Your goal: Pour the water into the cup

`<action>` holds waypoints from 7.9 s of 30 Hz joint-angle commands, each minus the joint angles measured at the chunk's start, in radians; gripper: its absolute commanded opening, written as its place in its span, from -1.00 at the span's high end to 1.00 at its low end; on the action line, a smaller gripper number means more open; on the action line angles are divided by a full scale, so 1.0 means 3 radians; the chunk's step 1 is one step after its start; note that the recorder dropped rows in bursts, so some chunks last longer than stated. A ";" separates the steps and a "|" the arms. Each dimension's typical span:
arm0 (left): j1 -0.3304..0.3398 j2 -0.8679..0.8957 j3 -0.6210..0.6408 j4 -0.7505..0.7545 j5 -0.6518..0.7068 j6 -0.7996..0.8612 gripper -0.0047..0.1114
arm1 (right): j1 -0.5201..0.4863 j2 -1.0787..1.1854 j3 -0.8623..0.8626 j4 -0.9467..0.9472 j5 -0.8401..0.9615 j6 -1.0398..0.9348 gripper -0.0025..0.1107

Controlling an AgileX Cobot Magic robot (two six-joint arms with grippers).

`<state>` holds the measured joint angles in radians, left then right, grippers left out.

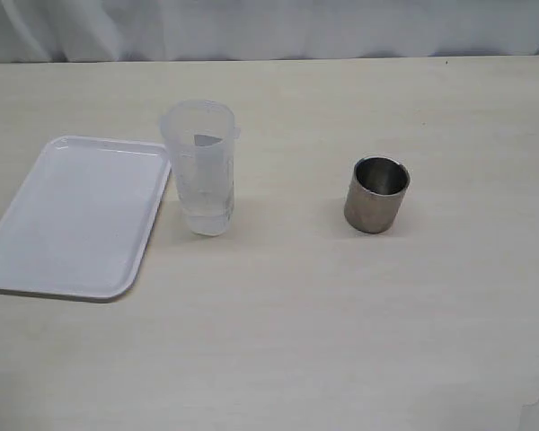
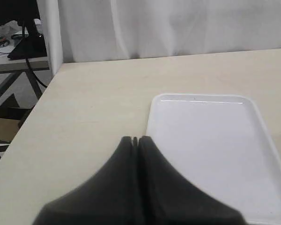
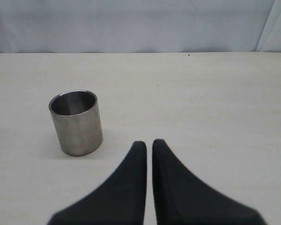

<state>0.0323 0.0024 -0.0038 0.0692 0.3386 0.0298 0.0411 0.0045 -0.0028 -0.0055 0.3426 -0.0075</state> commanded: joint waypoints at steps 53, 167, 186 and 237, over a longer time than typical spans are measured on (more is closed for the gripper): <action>-0.0032 0.2648 -0.0007 0.2317 -0.4534 -0.1430 -0.75 | -0.0012 0.0309 0.0009 -0.0132 -0.2626 0.0599 -0.55; -0.0925 0.7358 -0.2826 0.2979 -0.5199 -0.0786 -0.75 | -0.0012 0.0907 0.0009 -0.0535 -0.2979 0.0861 -0.55; -0.0925 0.7358 -0.2826 0.2870 -0.5199 -0.0800 0.25 | -0.0012 0.0907 0.0009 -0.0571 -0.2890 0.0949 -0.55; -0.0925 0.7358 -0.2826 0.3074 -0.5199 -0.0901 0.92 | -0.0012 0.6525 -0.1383 -0.1797 -0.4899 0.0231 -0.55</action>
<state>-0.2429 2.2081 -0.8488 0.9803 -1.2151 -0.2339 0.0411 1.9542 -0.4142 -0.5431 -1.1073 0.0793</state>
